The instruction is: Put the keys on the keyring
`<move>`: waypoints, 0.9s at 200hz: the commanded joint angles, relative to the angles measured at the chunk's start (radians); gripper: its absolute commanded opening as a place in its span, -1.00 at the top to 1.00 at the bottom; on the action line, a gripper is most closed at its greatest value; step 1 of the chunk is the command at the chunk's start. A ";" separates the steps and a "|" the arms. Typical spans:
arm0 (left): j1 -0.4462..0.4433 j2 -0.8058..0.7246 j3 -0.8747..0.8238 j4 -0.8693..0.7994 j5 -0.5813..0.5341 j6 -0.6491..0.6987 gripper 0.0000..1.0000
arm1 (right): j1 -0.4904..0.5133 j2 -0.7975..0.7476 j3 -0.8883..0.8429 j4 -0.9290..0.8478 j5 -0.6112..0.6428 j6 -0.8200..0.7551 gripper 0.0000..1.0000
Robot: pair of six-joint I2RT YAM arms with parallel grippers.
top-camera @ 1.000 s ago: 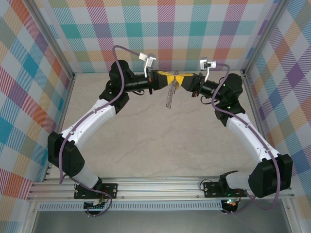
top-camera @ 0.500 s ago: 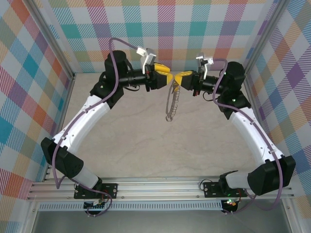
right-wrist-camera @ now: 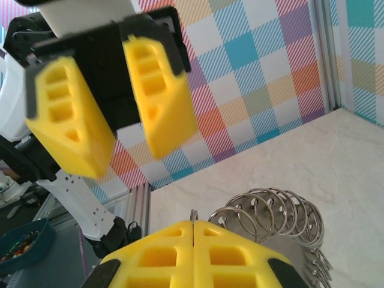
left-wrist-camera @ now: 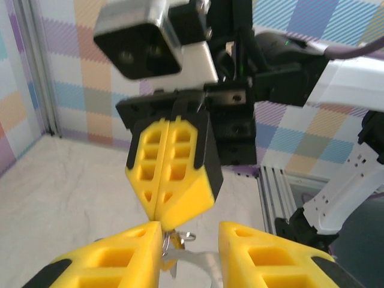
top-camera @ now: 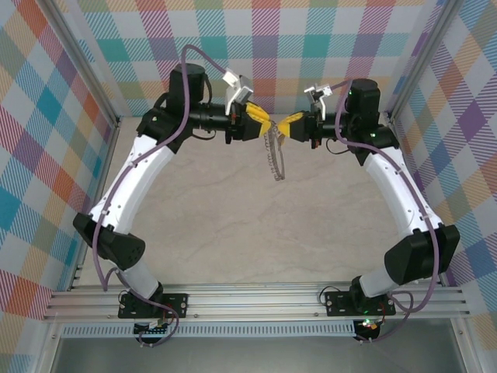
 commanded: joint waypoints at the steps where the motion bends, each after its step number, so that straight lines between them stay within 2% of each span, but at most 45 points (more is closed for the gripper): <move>1: 0.013 0.044 0.050 -0.082 0.042 0.046 0.39 | -0.002 0.013 0.063 -0.033 -0.073 -0.054 1.00; 49: 0.013 0.121 0.110 -0.119 0.064 0.048 0.39 | -0.003 0.036 0.075 -0.035 -0.087 -0.046 1.00; 156: 0.013 0.145 0.121 -0.092 0.130 0.018 0.41 | -0.001 0.047 0.061 0.006 -0.084 -0.015 1.00; 180: 0.013 0.150 0.124 -0.095 0.145 0.019 0.55 | -0.001 0.051 0.061 0.016 -0.084 -0.006 1.00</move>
